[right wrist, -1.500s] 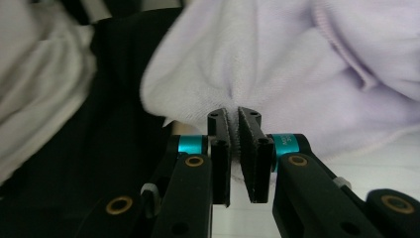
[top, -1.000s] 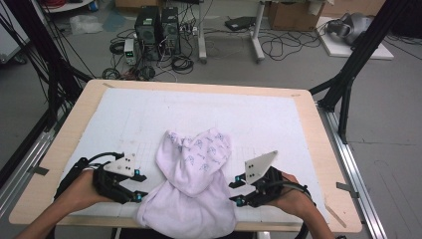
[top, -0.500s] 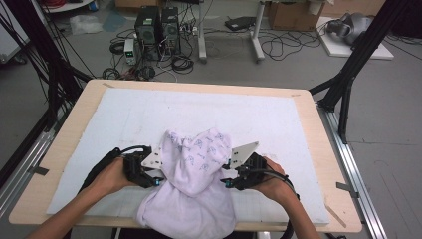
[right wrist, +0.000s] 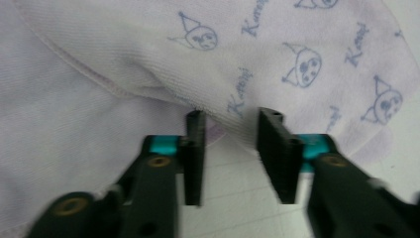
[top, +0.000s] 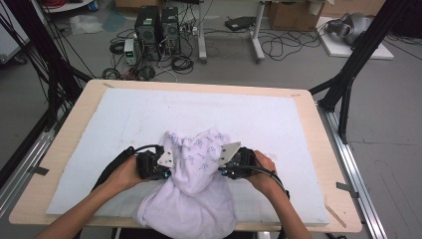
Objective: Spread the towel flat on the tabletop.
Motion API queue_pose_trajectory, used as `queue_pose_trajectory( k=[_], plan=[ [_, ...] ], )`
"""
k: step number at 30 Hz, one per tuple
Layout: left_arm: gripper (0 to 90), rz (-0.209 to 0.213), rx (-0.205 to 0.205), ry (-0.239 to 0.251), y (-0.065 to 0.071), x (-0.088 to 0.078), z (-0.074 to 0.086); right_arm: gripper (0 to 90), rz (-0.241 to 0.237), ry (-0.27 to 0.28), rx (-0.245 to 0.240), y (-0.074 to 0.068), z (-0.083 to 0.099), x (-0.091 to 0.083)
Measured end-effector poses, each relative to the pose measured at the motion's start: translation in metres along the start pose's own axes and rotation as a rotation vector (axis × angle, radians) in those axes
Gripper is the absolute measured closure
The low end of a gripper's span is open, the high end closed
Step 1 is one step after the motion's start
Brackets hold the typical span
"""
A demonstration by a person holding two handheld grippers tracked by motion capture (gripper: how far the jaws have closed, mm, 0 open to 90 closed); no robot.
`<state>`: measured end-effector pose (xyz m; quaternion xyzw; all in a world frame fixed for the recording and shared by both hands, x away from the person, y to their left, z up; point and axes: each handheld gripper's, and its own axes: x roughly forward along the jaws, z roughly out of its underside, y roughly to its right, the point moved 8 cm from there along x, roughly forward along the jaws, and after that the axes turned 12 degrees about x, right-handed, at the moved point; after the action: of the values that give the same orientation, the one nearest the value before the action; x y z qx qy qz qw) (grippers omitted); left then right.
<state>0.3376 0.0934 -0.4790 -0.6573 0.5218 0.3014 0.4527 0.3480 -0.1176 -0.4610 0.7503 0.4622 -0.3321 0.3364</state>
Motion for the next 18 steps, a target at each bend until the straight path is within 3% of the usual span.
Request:
queue_pose_trajectory(
  k=[2, 3, 7, 10, 15, 18],
  plan=[
    [84.2, 0.0, -0.011, 0.016, -0.002, -0.004, -0.001, 84.5, -0.014, 0.018, 0.024, 0.001, -0.004, 0.0],
    [84.4, 0.0, -0.022, 0.032, -0.003, -0.006, -0.001, 85.9, -0.034, 0.029, 0.043, 0.001, -0.006, 0.0],
    [84.6, 0.005, -0.065, 0.082, -0.008, -0.021, 0.0, 86.9, -0.057, 0.072, 0.086, 0.004, -0.01, -0.006],
    [84.8, -0.002, -0.086, 0.115, -0.012, -0.036, 0.001, 87.0, -0.108, 0.122, 0.13, 0.003, -0.01, -0.018],
    [84.9, -0.003, -0.104, 0.18, -0.017, -0.068, 0.001, 87.1, -0.196, 0.241, 0.183, 0.004, -0.015, -0.055],
    [84.9, -0.017, -0.111, 0.209, -0.022, -0.085, 0.001, 87.1, -0.207, 0.271, 0.187, 0.006, -0.017, -0.067]
  ],
)
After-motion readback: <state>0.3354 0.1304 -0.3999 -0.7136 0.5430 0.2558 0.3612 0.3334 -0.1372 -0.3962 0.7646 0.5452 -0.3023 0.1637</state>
